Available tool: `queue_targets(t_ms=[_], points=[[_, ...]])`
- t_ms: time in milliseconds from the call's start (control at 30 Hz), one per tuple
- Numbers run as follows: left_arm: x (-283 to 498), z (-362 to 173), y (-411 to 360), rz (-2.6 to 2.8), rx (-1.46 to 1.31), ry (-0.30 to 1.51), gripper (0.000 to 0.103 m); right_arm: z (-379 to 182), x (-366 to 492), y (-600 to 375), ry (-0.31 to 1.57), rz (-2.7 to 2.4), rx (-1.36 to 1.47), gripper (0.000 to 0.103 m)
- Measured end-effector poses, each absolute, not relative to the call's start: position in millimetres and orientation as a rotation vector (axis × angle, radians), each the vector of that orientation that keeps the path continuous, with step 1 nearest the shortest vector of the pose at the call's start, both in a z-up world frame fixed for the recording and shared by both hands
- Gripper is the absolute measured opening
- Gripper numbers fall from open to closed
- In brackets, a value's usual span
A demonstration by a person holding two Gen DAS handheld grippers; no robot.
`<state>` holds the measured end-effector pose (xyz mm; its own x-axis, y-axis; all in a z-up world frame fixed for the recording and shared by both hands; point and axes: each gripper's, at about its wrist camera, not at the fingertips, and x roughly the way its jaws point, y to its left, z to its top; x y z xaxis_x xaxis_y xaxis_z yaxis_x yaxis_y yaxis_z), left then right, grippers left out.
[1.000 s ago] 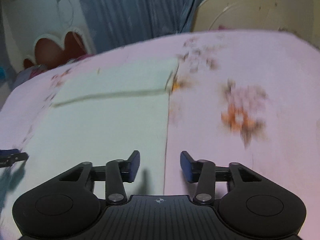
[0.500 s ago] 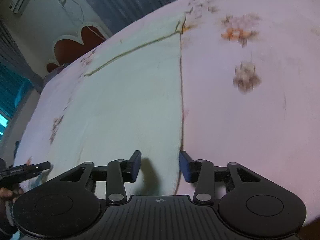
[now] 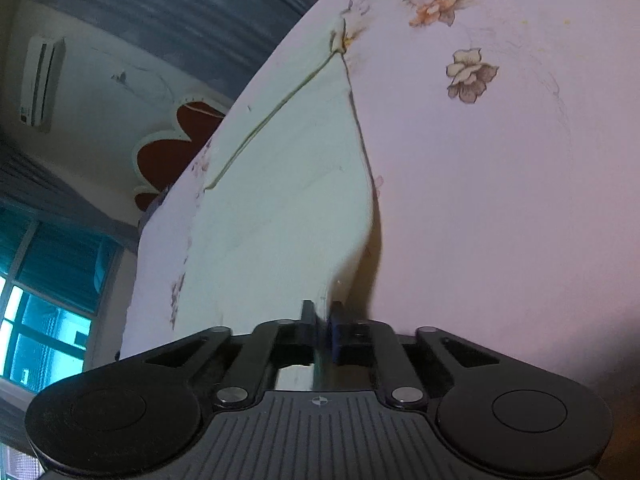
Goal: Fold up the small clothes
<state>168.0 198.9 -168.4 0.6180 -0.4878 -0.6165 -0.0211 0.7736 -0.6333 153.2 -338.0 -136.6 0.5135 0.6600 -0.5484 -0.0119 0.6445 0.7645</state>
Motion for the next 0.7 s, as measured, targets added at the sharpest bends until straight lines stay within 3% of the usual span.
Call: queue_targets(t_ms=[100,267,533,700], points=[[158,-159,202,-0.279,-0.624,0.803,0.004,-114,138,-348,0.841,0.484,0.764,0.002],[164,-169,200,-0.236,-0.628,0.843,0.003,-118,148,-342,0.926,0.433,0.646,0.002],[183,-106,206,-0.273,-0.715,0.605,0.003,-44,183,-338,0.706,0.482,0.611,0.002],[246,-75,198,-0.31,-0.697,0.526,0.003,-4,242,-335,0.608,0.483,0.575,0.002]])
